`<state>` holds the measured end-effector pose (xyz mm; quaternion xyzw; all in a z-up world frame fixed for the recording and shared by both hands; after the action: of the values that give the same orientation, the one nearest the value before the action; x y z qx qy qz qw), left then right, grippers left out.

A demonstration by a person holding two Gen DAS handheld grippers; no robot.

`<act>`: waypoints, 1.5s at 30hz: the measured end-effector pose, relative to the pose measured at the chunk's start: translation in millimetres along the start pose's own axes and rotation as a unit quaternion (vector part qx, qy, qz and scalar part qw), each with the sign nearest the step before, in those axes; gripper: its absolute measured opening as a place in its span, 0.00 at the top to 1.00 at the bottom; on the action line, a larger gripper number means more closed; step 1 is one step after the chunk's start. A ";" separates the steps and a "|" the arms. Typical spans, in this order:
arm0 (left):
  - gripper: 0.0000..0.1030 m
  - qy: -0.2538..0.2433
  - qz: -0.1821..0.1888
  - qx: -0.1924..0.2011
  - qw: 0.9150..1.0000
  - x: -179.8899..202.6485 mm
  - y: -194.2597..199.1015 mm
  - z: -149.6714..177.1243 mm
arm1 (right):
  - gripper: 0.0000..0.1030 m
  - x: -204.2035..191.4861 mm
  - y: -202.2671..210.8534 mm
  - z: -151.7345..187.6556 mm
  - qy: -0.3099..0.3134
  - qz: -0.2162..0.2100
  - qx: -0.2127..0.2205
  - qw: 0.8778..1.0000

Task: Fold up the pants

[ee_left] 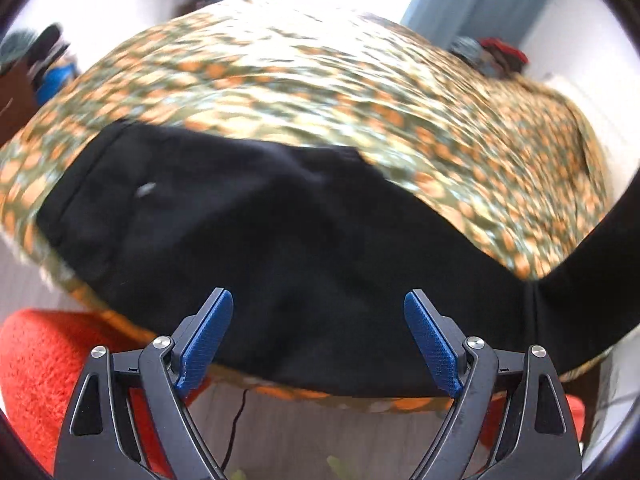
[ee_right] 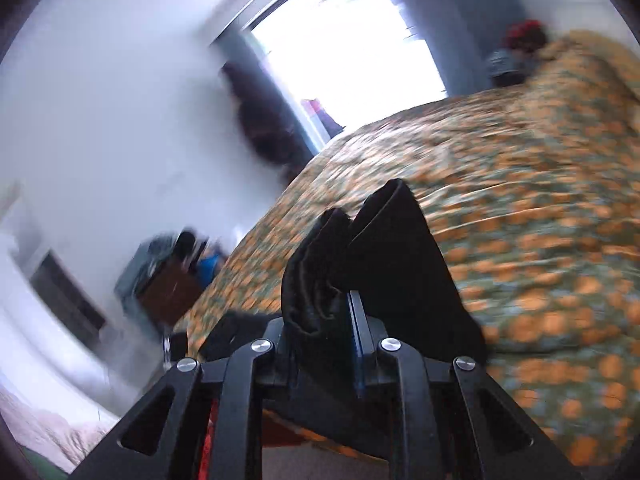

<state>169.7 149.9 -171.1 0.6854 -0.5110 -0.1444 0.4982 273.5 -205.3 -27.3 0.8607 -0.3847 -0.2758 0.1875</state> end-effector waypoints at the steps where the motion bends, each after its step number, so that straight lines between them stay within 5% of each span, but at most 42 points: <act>1: 0.14 0.009 -0.002 0.004 1.000 -10.5 2.2 0.7 | 0.79 -12.5 -20.9 10.2 0.006 -0.005 -0.005 1.000; 3: 0.14 0.014 -0.008 0.008 1.000 -17.6 0.0 2.3 | 0.68 -33.4 -76.1 43.1 0.008 -0.023 -0.024 0.999; 4: 0.14 0.014 -0.012 0.008 1.000 -22.7 -0.8 3.4 | 0.45 -39.2 -107.7 63.7 0.005 -0.030 -0.054 0.998; 6: 0.14 0.011 -0.029 0.003 1.000 -31.3 -3.9 9.2 | 0.28 -43.5 -154.1 104.8 0.007 -0.027 -0.129 0.991; 9: 0.14 0.009 -0.023 -0.004 1.000 -39.7 -0.7 19.3 | 0.28 -41.2 -162.0 148.3 0.044 0.004 -0.174 0.984; 14: 0.15 -0.035 0.057 -0.020 0.998 -3.8 -0.7 36.5 | 0.22 -17.3 -96.1 185.4 0.126 0.092 -0.149 0.976; 19: 0.27 -0.134 0.137 -0.054 0.980 66.1 -14.4 52.2 | 0.18 21.3 -68.7 195.4 0.059 0.136 -0.130 0.980; 24: 0.61 -0.166 0.103 -0.094 0.976 91.7 -49.4 60.5 | 0.18 31.2 -59.7 190.1 0.039 0.135 -0.109 0.984; 34: 0.62 -0.189 0.083 -0.123 0.971 101.3 -71.2 72.3 | 0.18 34.0 -59.2 187.8 0.013 0.123 -0.103 0.987; 35: 0.65 -0.189 0.083 -0.116 0.972 102.6 -68.7 71.8 | 0.18 35.3 -59.4 187.6 0.009 0.122 -0.103 0.987; 36: 0.88 -0.188 0.084 -0.111 0.972 103.7 -65.5 70.8 | 0.18 35.8 -59.1 187.0 0.008 0.122 -0.102 0.987; 37: 0.91 -0.185 0.090 -0.111 0.972 104.6 -62.7 69.5 | 0.18 35.9 -58.1 186.2 0.007 0.124 -0.099 0.987; 45: 0.91 -0.170 0.074 -0.113 0.976 84.0 -45.0 84.8 | 0.18 39.2 -55.8 184.7 -0.005 0.127 -0.091 0.988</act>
<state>171.4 32.7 -221.4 0.5502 -0.6180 -0.2779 0.4880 212.0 -220.4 -213.7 0.7828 -0.4653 -0.2881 0.2961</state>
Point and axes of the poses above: each gripper's, at about its wrist camera, not at the fingertips, and y roughly against the way its jaws point, x to its right, z to its underside, the point moved 2 cm from there along -y, roughly the way its jaws point, and after that the axes turned 5 degrees about y, right-handed, at the moved point
